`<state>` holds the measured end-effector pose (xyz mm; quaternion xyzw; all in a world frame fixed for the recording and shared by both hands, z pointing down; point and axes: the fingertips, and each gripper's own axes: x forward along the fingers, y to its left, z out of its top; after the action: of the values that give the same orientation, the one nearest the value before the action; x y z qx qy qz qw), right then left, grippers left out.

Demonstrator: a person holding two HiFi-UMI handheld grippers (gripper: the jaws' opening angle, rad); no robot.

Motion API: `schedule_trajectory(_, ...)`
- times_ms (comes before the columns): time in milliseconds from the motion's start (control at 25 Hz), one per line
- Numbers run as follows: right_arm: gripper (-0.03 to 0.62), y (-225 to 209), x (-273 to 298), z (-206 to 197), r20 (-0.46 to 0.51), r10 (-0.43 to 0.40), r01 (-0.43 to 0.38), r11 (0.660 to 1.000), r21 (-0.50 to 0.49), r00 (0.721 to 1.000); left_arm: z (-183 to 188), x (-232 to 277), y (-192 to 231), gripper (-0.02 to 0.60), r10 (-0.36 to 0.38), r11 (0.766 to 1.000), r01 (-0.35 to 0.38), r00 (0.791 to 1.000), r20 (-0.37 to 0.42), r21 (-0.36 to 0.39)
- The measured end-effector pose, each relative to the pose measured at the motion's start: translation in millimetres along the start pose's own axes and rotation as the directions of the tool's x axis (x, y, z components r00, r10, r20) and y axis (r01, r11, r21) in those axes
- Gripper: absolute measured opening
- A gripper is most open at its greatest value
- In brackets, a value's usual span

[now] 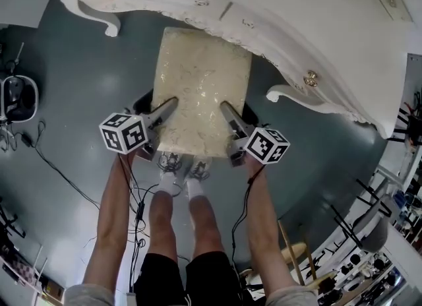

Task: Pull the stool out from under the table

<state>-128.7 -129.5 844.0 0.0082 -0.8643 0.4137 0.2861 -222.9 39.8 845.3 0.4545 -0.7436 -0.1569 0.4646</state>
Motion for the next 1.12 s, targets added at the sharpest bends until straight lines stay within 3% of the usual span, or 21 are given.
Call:
schedule_trajectory(360, 0.362, 70.8, 41.7, -35.7, -0.113, 0.085, -0.093, 0.994, -0.061, 0.99, -3.0, -84.0, 45.9, 0.356, 0.09, 0.993, -0.083, 0.992, 0.086, -0.08)
schedule_trajectory(560, 0.36, 81.0, 56.5, -41.2, -0.17, 0.131, -0.146, 0.986, -0.078, 0.977, -8.0, -100.1, 55.2, 0.356, 0.147, 0.984, -0.133, 0.982, 0.121, -0.119)
schedule_trajectory(880, 0.36, 155.2, 108.4, -79.0, -0.281, 0.198, -0.242, 0.961, -0.131, 0.939, -7.8, -180.8, 106.0, 0.356, 0.247, 0.955, -0.201, 0.946, 0.21, -0.22)
schedule_trajectory(1040, 0.36, 162.5, 129.9, -76.3, -0.324, 0.225, -0.287, 0.945, -0.159, 0.919, -4.7, -184.2, 118.6, 0.356, 0.283, 0.942, -0.22, 0.926, 0.249, -0.254)
schedule_trajectory(1120, 0.36, 148.1, 119.5, -71.0, -0.302, 0.19, -0.243, 0.959, -0.147, 0.934, -5.3, -167.4, 112.2, 0.356, 0.248, 0.951, -0.195, 0.944, 0.217, -0.242)
